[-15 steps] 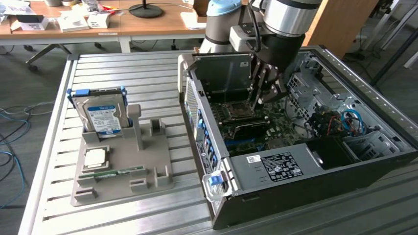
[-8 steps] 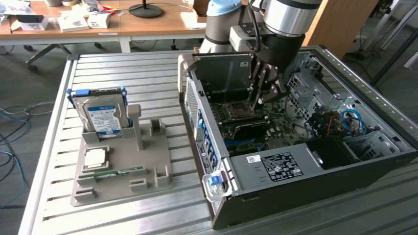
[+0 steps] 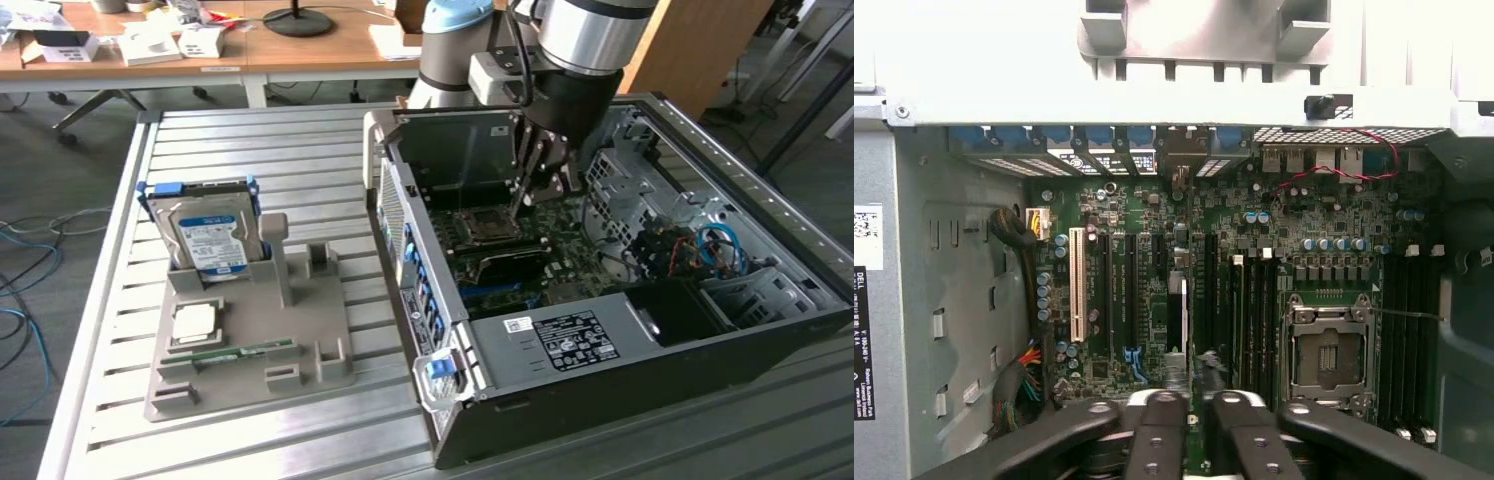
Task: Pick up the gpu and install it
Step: 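Press down on the gpu until it lock into place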
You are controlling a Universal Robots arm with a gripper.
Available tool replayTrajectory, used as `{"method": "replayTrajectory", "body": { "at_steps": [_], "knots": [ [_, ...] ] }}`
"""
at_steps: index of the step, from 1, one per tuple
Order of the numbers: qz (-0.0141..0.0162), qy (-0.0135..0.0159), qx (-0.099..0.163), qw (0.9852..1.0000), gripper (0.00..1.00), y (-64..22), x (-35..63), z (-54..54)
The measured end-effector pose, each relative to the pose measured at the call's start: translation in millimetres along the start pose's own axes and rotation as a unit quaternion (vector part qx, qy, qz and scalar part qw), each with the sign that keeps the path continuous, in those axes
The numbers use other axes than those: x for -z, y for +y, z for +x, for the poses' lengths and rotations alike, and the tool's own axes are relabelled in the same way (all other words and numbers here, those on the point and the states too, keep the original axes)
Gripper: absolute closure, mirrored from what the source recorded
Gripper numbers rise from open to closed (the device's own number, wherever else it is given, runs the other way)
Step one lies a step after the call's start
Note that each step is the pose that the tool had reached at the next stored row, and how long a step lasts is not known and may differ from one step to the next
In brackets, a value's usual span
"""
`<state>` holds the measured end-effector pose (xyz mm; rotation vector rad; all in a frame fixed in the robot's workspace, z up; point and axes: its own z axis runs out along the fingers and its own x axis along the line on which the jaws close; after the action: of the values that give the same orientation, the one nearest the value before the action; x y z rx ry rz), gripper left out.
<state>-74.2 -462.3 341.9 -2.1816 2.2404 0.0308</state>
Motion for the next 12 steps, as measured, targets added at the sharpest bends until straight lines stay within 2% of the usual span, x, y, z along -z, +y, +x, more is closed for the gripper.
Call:
{"method": "replayTrajectory", "body": {
  "at_steps": [1,3,9,12],
  "knots": [
    [0.0,0.0,0.0,1.0,0.86,0.0,0.0,0.0],
    [0.0,0.0,0.0,1.0,0.89,0.0,0.0,0.0],
    [0.0,-0.0001,0.0,1.0,0.89,0.0,-0.4,0.0],
    [-0.0001,0.0001,0.0,1.0,0.89,0.0,-4.6,0.1]
  ]
}}
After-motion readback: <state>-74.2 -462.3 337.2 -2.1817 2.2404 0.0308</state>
